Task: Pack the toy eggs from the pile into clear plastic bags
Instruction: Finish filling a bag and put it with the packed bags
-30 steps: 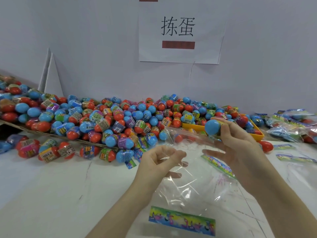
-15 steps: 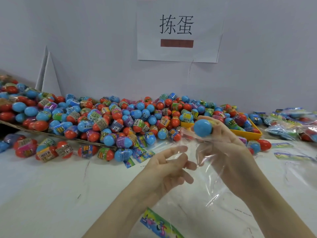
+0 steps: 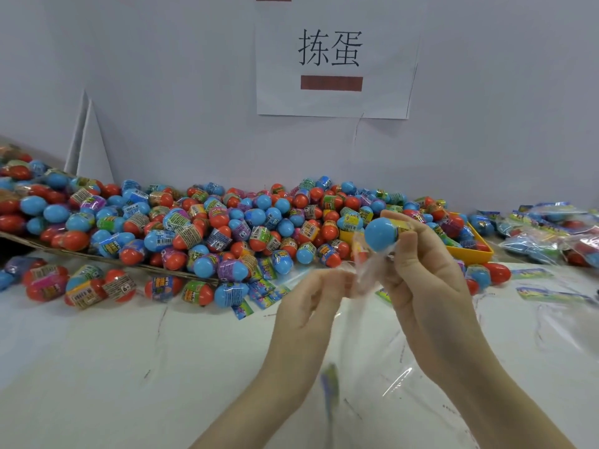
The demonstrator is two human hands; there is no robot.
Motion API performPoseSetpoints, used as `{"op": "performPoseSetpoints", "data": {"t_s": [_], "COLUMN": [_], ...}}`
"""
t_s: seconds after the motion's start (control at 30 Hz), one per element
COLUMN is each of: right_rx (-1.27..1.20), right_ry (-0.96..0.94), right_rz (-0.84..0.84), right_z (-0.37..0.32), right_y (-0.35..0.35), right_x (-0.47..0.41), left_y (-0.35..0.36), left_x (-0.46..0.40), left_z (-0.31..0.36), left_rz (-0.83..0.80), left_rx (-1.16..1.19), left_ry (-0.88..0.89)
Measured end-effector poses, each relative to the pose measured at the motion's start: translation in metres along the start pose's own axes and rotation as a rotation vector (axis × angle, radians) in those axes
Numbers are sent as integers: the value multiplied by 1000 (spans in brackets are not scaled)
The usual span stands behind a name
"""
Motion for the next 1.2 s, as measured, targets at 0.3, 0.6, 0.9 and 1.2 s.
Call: {"op": "performPoseSetpoints", "data": {"t_s": [0.3, 0.6, 0.9, 1.2], "right_rx": [78, 376, 712, 774], "right_ry": [-77, -132, -242, -115], "right_rz": [-96, -139, -146, -229], "right_z": [-3, -12, -17, -12], "right_y": [11, 1, -6, -1], "right_x": [4, -2, -3, -4], "left_y": [8, -11, -12, -8], "left_x": [1, -4, 0, 2], "left_z": [-6, 3, 10, 12], "left_rz": [-424, -167, -70, -105], "left_rx": [255, 96, 52, 9], "left_ry": [-228, -107, -9, 33]}}
Point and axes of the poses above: each hand's wrist, its own x-axis away from the middle knuckle, its own y-axis out of the palm, z = x × y, the point moved 5 cm from there along -x, towards the middle knuckle, and after that the axes turned 4 degrees about -y, right-handed, at the moved point
